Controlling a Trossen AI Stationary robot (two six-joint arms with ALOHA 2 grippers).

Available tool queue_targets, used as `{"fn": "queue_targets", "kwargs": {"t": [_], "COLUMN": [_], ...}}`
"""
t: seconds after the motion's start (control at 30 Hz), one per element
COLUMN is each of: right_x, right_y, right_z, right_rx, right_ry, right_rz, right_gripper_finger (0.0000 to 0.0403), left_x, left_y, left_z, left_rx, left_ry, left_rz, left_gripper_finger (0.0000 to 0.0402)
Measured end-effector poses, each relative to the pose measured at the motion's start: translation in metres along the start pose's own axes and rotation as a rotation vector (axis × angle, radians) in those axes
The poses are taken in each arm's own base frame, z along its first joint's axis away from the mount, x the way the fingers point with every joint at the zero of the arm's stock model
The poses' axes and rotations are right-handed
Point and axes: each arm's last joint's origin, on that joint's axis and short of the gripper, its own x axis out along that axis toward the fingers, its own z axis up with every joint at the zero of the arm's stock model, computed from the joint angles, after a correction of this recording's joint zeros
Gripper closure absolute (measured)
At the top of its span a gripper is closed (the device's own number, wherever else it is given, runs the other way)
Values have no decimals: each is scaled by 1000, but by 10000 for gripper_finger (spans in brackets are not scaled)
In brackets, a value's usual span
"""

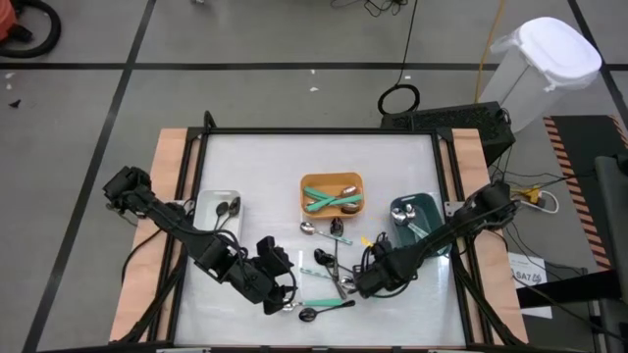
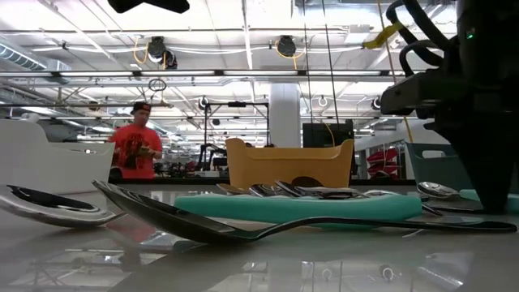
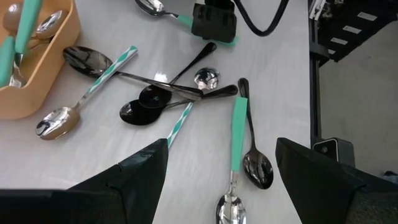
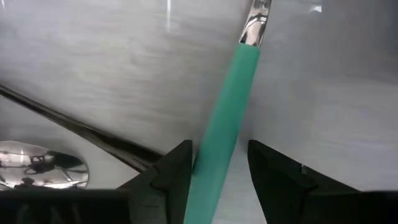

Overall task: Sort silverware by color (type)
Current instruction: Put the green spoon into the orange bin

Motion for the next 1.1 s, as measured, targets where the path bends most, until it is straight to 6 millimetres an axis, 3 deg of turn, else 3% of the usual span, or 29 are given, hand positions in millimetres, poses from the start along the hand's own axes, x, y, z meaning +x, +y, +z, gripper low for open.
{"fn": "queue_targets", "kwargs": {"t": [0.13, 0.37, 0.7, 1.1], "right_x": [4, 4, -7, -46], "right_y": [1, 2, -2, -2], "right_z": [-1, -1, -4, -6], "right_rx": [-10, 4, 5, -76], "right_ry": [-3, -22, -33, 48], "right_rz": [3, 16, 73, 276], "right_gripper_finger": [266, 340, 340, 340], "left_x": [0, 0, 1, 1], "left_y": [0, 0, 1, 2], "left_z": [0, 0, 1, 1], "left_rx": [4, 3, -1, 30], "left_ry": [0, -5, -10, -7], "left_rz": [0, 6, 13, 18], "left_gripper_finger": [106, 106, 106, 106]}}
